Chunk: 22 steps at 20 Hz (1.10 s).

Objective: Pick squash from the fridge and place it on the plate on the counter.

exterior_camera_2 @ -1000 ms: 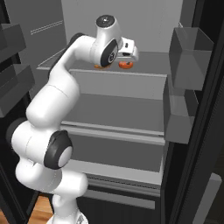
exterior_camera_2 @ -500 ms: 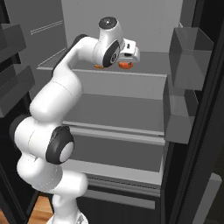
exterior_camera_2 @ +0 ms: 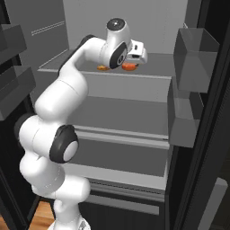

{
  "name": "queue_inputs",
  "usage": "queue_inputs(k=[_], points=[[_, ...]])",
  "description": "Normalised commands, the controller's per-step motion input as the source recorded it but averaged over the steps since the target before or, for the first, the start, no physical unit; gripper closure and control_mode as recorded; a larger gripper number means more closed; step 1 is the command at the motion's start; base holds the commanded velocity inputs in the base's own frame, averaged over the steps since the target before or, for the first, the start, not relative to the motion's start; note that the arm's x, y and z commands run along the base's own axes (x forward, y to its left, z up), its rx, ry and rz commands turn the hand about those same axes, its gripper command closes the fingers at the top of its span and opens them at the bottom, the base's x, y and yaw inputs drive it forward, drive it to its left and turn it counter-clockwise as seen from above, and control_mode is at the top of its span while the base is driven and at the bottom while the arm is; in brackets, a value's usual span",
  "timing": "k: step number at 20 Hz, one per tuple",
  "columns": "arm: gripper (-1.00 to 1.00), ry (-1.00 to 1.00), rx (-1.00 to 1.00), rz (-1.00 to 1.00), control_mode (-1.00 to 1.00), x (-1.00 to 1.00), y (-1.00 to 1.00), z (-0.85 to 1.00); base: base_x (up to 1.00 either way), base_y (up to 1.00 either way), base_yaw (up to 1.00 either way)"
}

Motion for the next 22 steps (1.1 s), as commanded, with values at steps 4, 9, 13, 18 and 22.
queue_inputs(k=[4,9,13,18,22], points=[[-1.00,0.00,0.00,0.00,-1.00,0.11,0.00,-0.09,0.00,0.00,0.00],[-1.00,0.00,0.00,0.00,-1.00,0.02,0.00,-0.05,0.00,0.00,0.00],[-1.00,0.00,0.00,0.00,-1.00,0.02,0.00,-0.02,0.00,0.00,0.00],[-1.00,0.00,0.00,0.00,-1.00,0.01,0.00,-0.05,0.00,0.00,0.00],[-1.00,0.00,0.00,0.00,-1.00,0.01,0.00,-0.09,0.00,0.00,0.00]])
